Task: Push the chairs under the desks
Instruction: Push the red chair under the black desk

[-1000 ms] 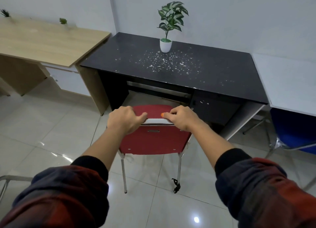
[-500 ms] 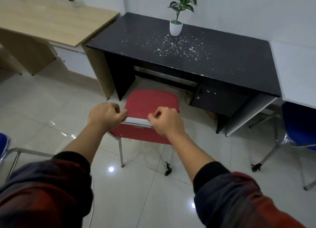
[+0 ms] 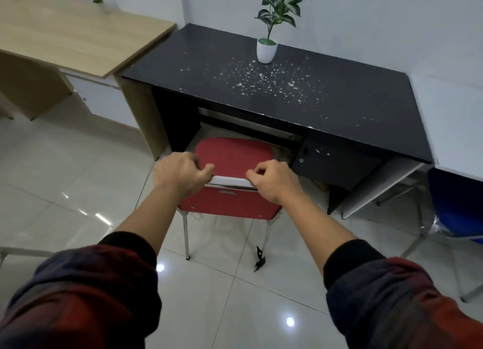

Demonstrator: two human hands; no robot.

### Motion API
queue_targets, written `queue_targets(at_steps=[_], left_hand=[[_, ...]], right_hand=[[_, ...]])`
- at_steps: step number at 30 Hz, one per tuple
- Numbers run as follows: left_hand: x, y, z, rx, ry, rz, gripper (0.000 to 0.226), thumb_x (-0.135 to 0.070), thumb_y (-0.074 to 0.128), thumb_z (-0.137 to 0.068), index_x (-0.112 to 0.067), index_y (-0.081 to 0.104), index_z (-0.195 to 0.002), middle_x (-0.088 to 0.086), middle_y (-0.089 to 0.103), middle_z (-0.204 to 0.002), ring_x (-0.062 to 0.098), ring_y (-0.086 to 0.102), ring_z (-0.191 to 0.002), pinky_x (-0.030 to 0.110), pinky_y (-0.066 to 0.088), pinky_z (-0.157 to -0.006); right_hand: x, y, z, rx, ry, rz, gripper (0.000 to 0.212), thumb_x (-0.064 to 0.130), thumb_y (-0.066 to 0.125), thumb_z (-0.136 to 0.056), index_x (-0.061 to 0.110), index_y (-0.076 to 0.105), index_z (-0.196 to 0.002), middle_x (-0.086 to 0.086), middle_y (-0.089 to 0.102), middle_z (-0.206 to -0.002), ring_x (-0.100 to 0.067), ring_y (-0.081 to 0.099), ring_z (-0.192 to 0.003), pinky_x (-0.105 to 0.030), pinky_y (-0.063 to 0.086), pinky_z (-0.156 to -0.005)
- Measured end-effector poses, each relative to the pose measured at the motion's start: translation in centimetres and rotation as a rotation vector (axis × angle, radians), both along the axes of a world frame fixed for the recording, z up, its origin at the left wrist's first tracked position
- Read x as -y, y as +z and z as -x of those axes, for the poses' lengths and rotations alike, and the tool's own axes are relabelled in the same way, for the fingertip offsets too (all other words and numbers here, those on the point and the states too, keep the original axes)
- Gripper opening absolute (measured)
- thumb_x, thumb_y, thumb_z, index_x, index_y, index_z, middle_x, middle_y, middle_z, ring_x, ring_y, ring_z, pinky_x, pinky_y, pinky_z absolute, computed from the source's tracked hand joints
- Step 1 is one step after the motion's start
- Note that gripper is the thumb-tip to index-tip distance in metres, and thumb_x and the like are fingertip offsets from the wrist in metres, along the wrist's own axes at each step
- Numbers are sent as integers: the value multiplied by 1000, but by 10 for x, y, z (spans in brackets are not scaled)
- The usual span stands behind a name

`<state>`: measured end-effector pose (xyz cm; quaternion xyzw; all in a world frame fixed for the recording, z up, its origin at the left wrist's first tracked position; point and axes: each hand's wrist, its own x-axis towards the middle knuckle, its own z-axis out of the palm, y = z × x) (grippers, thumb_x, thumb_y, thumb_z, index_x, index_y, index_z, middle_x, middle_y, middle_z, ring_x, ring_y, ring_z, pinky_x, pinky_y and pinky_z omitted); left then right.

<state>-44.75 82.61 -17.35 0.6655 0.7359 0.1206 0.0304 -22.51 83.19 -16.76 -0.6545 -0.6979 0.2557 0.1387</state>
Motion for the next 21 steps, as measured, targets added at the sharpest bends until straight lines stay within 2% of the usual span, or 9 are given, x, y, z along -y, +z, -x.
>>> queue_targets(at_steps=[3,6,9,12,17,21], left_hand=[[-11,-2,14,19,-36,7,48,-55,46,-81,-14,64,-66,2,56,-57,15,44,-49,24,27,-47],[-25,-2,35,28,-66,2,51,-58,40,-74,-14,63,-64,1,56,-56,16,47,-50,25,33,-47],[-35,-2,48,64,-118,18,51,-58,40,-71,-12,60,-62,3,57,-55,18,49,-51,28,39,-50],[-45,1,60,78,-196,28,47,-58,41,-72,-16,52,-56,0,52,-52,18,49,-51,26,37,-49],[-55,4,86,100,-302,88,48,-60,42,-73,-16,55,-58,-2,52,-53,20,54,-54,30,49,-56],[-62,8,119,109,-362,105,48,-60,42,-72,-15,55,-60,-2,54,-55,19,53,-55,29,45,-55]], right_hand=[[-4,-2,14,53,-19,42,41,54,50,-90,22,74,-79,5,71,-84,-20,60,-78,-32,41,-70],[-13,0,36,85,-42,99,48,55,47,-90,16,71,-76,3,69,-77,-20,58,-72,-33,40,-67],[-19,0,50,116,-78,160,44,54,45,-88,19,57,-66,0,65,-72,-20,58,-69,-32,39,-62],[-23,4,64,169,-115,214,41,55,42,-89,22,48,-65,2,56,-67,-21,56,-66,-30,36,-59],[-25,10,94,195,-215,329,44,56,41,-89,20,52,-67,1,59,-74,-18,54,-67,-31,34,-58],[-18,8,129,183,-261,373,42,56,39,-89,21,48,-68,-1,57,-77,-22,55,-72,-32,33,-57]])
